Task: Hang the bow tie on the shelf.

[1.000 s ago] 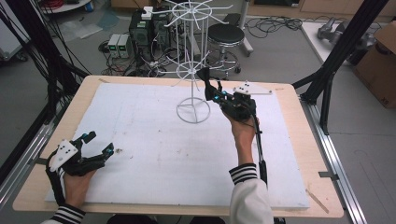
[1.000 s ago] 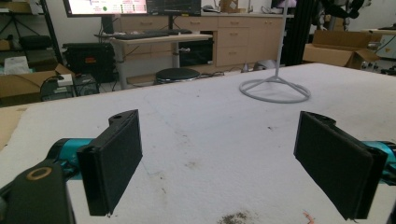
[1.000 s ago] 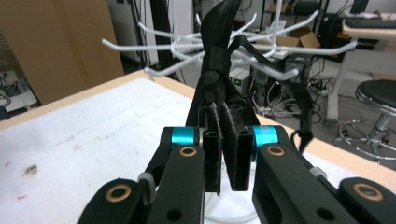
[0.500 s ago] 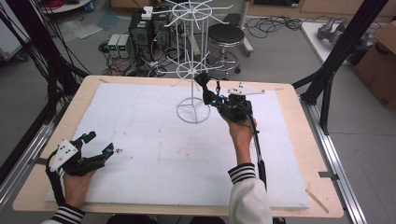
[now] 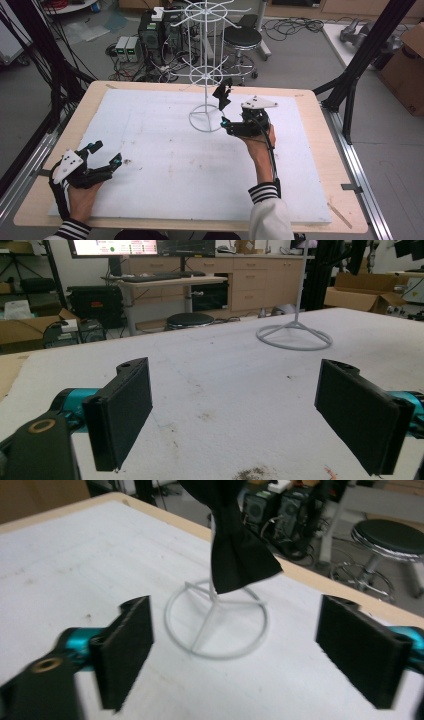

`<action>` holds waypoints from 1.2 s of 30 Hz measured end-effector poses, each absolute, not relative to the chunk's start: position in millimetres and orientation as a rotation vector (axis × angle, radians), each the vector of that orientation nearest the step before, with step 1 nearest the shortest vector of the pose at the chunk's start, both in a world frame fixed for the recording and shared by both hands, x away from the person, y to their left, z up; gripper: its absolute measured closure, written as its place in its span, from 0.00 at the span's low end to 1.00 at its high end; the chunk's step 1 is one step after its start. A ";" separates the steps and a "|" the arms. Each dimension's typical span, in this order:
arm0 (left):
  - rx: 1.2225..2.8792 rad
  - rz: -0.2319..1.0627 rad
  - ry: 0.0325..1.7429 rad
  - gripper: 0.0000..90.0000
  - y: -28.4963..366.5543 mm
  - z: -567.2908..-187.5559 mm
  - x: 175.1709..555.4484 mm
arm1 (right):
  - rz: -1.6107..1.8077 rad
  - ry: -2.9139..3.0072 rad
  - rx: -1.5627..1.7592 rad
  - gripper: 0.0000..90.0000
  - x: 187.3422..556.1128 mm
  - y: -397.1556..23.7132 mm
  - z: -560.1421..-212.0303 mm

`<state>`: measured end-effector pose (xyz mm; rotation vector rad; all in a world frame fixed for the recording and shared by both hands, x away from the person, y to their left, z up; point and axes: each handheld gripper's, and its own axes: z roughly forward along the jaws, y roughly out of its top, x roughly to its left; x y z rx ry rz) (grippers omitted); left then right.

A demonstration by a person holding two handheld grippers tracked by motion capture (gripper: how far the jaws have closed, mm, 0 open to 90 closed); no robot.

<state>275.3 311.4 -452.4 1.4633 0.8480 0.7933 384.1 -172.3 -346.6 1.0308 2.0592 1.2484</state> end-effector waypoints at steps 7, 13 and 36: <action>1.474 0.802 0.848 0.17 310.6 -452.1 275.6 | 1.329 1.980 1.019 0.10 347.6 -203.1 -359.4; 1.482 0.804 0.846 0.17 309.6 -452.0 275.7 | 1.385 1.840 1.075 0.09 314.3 -244.0 -391.6; 1.479 0.807 0.840 0.17 309.7 -452.2 274.9 | 1.367 1.660 1.058 0.09 275.0 -272.9 -450.1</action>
